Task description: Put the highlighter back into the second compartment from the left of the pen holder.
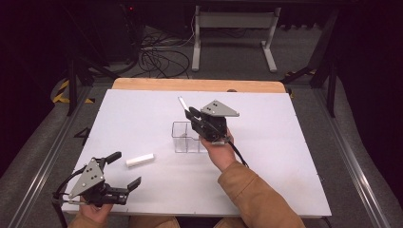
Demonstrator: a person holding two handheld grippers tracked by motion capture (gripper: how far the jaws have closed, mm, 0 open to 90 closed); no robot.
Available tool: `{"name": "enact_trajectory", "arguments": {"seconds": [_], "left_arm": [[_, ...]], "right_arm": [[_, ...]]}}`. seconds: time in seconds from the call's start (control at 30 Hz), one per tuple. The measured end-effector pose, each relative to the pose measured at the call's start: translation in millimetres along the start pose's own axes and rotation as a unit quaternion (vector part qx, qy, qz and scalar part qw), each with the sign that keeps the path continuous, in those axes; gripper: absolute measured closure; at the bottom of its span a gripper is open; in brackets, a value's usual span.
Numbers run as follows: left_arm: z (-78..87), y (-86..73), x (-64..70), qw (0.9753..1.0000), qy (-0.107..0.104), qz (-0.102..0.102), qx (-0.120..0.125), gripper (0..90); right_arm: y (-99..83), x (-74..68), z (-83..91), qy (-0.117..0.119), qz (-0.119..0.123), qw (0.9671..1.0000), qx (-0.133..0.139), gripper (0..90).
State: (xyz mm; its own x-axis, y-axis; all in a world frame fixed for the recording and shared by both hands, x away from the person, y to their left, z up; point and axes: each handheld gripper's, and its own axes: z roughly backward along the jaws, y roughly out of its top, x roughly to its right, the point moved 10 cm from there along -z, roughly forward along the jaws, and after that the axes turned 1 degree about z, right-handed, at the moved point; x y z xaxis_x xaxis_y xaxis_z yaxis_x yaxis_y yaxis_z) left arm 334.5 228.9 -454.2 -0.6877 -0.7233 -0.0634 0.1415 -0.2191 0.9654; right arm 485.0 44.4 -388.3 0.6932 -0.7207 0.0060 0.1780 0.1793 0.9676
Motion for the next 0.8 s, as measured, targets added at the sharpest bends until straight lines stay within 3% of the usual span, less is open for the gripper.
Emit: {"name": "enact_trajectory", "arguments": {"seconds": [0.8], "left_arm": [[0.0, -0.1, -0.2, 1.0, 0.0, 0.001, 0.002, 0.5]], "right_arm": [[-11.5, 1.7, -29.6, -0.006, 0.001, 1.0, -0.004, 78.5]]}}
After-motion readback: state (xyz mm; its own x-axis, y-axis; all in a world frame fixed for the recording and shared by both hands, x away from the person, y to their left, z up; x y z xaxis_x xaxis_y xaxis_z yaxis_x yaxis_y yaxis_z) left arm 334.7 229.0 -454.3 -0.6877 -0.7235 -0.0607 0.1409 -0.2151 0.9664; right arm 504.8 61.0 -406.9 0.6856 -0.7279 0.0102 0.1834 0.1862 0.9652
